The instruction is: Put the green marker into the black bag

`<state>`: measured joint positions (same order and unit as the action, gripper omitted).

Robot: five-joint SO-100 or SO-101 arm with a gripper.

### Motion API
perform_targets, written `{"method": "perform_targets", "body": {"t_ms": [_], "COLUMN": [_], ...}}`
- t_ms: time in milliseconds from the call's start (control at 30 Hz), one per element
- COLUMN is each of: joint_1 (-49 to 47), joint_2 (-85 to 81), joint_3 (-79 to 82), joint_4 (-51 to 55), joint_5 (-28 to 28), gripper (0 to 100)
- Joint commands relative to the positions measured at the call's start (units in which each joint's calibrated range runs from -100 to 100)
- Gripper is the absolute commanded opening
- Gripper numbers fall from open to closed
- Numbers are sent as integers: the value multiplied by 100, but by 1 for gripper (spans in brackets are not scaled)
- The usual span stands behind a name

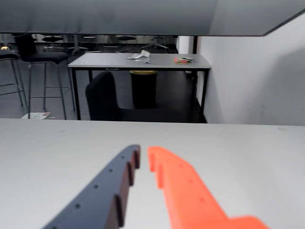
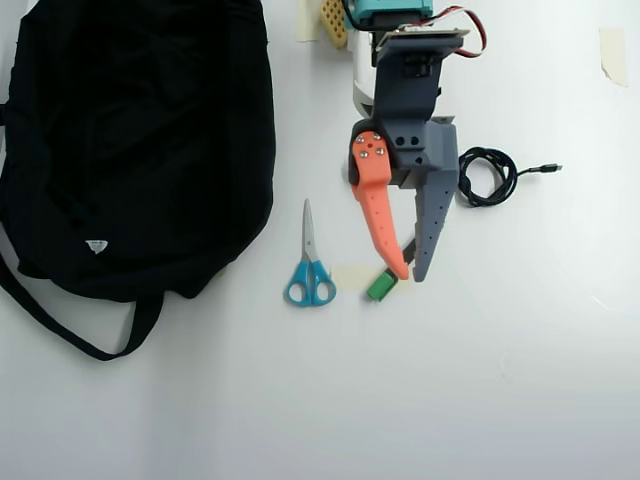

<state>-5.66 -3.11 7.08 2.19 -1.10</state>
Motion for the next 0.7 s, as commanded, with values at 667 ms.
{"method": "perform_targets", "body": {"t_ms": [667], "joint_1": [5], "joint_2": [-535], "joint_3": [-537], "joint_4": [3519], "joint_5": [36], "gripper": [2]}}
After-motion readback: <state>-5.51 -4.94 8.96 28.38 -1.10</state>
